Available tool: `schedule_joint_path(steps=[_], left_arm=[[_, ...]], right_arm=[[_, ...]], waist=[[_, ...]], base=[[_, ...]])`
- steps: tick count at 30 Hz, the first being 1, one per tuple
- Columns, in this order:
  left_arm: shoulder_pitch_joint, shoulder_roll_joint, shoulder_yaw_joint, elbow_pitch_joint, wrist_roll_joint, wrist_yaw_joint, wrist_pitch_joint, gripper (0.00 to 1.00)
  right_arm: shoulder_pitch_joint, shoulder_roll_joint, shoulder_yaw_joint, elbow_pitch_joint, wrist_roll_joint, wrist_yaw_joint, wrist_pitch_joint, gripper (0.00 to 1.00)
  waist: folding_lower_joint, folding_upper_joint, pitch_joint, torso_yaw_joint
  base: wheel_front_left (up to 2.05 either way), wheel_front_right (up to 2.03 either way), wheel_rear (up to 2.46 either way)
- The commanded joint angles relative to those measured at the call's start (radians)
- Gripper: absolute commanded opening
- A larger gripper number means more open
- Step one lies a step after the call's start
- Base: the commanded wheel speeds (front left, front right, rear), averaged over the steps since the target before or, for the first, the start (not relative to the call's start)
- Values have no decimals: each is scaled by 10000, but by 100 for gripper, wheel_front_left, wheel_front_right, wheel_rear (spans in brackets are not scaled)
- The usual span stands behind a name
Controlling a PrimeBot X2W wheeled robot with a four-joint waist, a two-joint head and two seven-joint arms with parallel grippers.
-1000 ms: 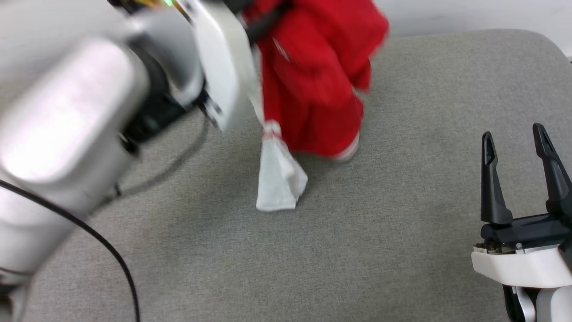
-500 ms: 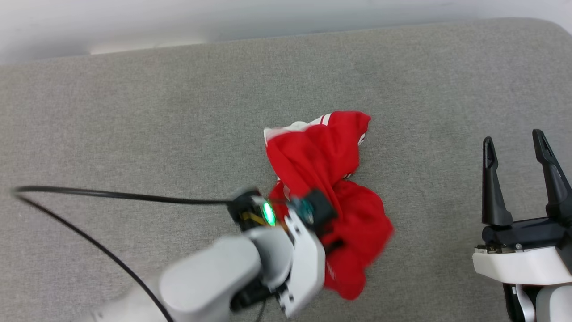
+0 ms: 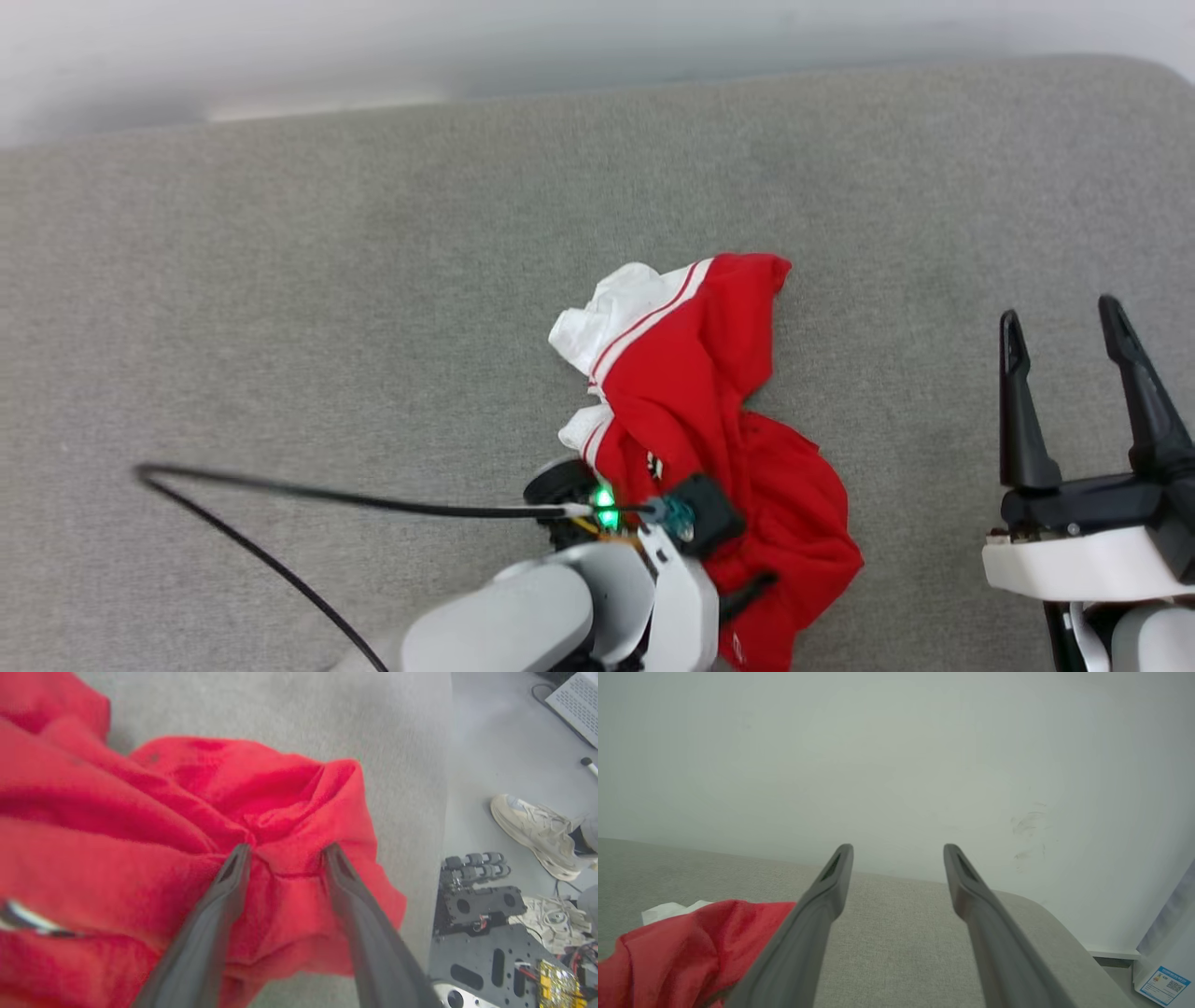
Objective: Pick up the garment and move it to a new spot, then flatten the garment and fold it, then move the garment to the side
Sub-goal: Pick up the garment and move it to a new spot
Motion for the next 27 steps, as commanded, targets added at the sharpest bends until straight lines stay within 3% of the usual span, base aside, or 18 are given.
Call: schedule_joint_path(steps=[1, 7, 13, 18, 21, 27], left_arm=[[-167, -23, 213, -113, 140, 174, -448, 100], [-23, 191, 1234, -667, 528, 1195, -2428, 100], [383, 757, 2525, -756, 1047, 2924, -4081, 100], [1210, 1197, 4114, -1297, 1453, 4284, -4375, 100], [2085, 1307, 5255, -1924, 2042, 4869, -4374, 100], [3927, 1187, 7223, -2851, 3232, 5416, -4367, 100]], right_arm=[[164, 20, 7, 57, -68, -5, -21, 100], [527, 19, -75, 165, -91, -5, -21, 100], [800, 19, -65, 255, -139, -7, -21, 100], [963, 17, -53, 323, -69, -5, -21, 100], [1035, 16, -38, 369, 21, -7, -21, 100], [1158, 16, -35, 485, 239, -7, -21, 100]], waist=[[0, 0, -259, 63], [0, 0, -849, 275], [0, 0, -1262, 477], [0, 0, -1505, 632], [0, 0, -1601, 713], [0, 0, -1767, 788]], base=[[0, 0, 0], [0, 0, 0], [0, 0, 0], [0, 0, 0], [0, 0, 0], [0, 0, 0]])
